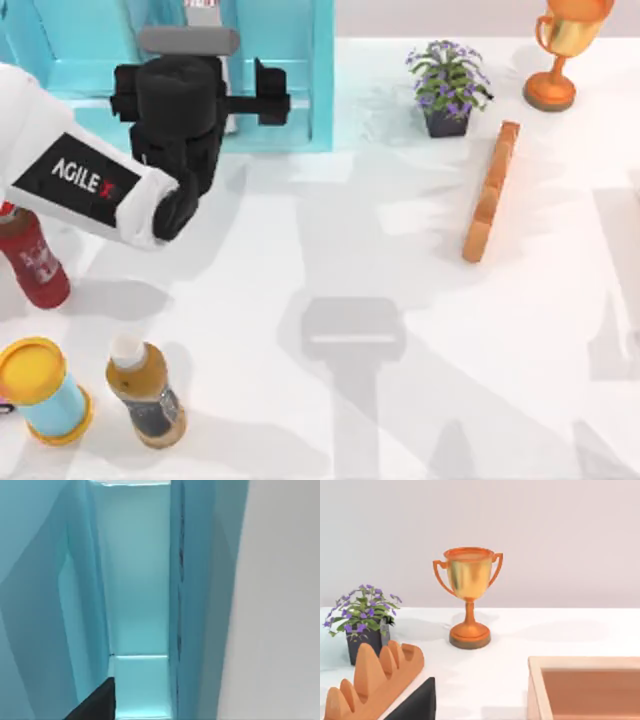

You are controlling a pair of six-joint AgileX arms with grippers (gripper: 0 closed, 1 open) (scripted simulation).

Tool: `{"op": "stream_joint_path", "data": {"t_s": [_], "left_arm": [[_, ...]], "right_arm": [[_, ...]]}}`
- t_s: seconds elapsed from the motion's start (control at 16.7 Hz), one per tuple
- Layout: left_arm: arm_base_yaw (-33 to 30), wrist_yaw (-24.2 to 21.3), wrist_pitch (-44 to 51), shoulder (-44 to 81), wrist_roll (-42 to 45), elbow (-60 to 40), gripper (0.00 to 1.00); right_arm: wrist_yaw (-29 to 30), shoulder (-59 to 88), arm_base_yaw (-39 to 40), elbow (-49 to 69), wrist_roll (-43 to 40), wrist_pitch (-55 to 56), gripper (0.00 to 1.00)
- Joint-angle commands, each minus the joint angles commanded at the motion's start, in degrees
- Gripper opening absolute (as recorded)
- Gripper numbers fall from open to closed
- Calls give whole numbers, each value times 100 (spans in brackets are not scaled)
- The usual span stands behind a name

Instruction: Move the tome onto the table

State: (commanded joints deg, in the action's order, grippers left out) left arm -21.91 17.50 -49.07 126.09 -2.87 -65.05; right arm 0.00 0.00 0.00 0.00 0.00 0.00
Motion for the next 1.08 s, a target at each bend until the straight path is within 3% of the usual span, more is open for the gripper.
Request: {"op": "stream_joint_path", "data": {"t_s": [0.3, 0.6, 1.08], "left_arm": [[95, -100, 146, 644, 16, -794, 100], [99, -104, 150, 681, 17, -836, 100], [99, -104, 150, 681, 17, -836, 40]], "right_arm": [[0, 0, 0, 0, 0, 0, 100], [0, 0, 0, 0, 0, 0, 100], [0, 0, 0, 0, 0, 0, 100]]}}
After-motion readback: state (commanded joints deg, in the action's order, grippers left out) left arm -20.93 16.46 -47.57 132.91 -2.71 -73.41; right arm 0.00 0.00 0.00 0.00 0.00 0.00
